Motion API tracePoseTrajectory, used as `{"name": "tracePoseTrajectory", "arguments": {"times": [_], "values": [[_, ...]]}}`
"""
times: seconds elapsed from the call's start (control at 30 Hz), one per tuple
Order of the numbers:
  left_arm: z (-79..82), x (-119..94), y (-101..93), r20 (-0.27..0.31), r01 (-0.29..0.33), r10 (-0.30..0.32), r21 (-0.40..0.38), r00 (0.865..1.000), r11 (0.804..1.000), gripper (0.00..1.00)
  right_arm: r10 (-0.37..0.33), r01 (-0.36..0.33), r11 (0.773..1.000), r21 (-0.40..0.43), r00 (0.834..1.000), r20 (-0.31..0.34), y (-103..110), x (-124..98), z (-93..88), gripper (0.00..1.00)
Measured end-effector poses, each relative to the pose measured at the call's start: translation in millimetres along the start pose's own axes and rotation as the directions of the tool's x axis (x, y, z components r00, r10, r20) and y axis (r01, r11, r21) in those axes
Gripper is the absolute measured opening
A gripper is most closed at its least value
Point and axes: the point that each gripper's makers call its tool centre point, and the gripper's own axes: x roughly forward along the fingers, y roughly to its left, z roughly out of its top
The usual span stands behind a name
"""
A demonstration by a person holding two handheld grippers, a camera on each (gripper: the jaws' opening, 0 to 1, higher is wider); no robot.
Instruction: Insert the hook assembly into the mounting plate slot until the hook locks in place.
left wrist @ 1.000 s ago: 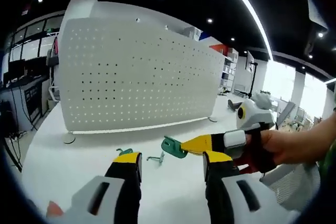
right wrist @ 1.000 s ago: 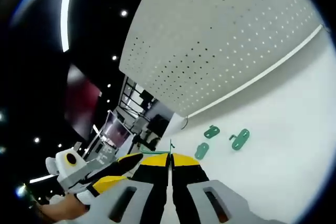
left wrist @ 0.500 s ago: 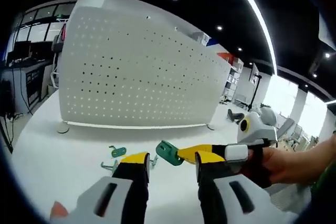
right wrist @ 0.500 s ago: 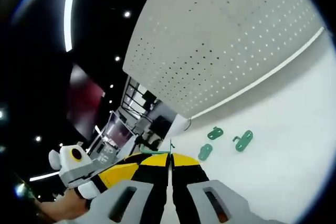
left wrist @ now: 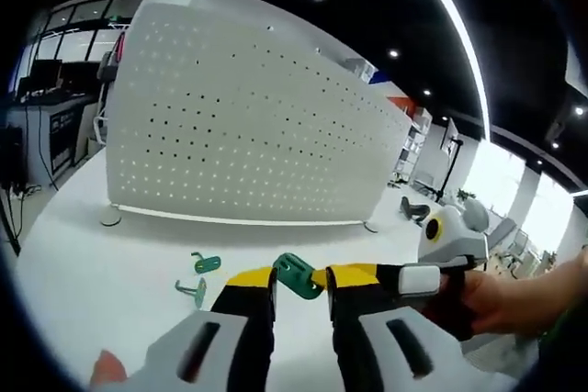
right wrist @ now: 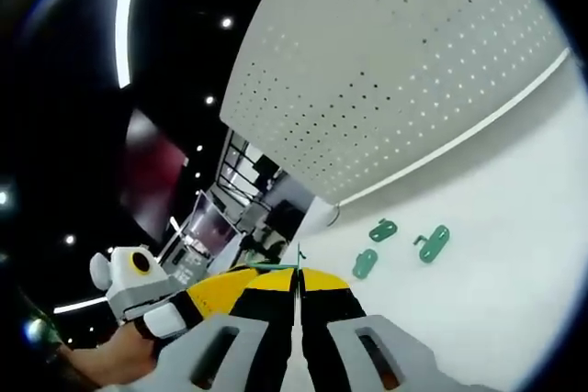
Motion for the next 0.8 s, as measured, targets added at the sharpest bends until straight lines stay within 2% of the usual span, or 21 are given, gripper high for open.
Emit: {"name": "tracePoseTrajectory", "arguments": {"times": [0.8], "values": [[3.5, -3.7, 5.9, 0.013, -0.021, 0.021, -0.003, 1.000, 1.000, 0.08, 0.025, -0.025, 0.999, -0.020, 0.999, -0.020, 7.3, 2.4, -8.7, 0.00]]}}
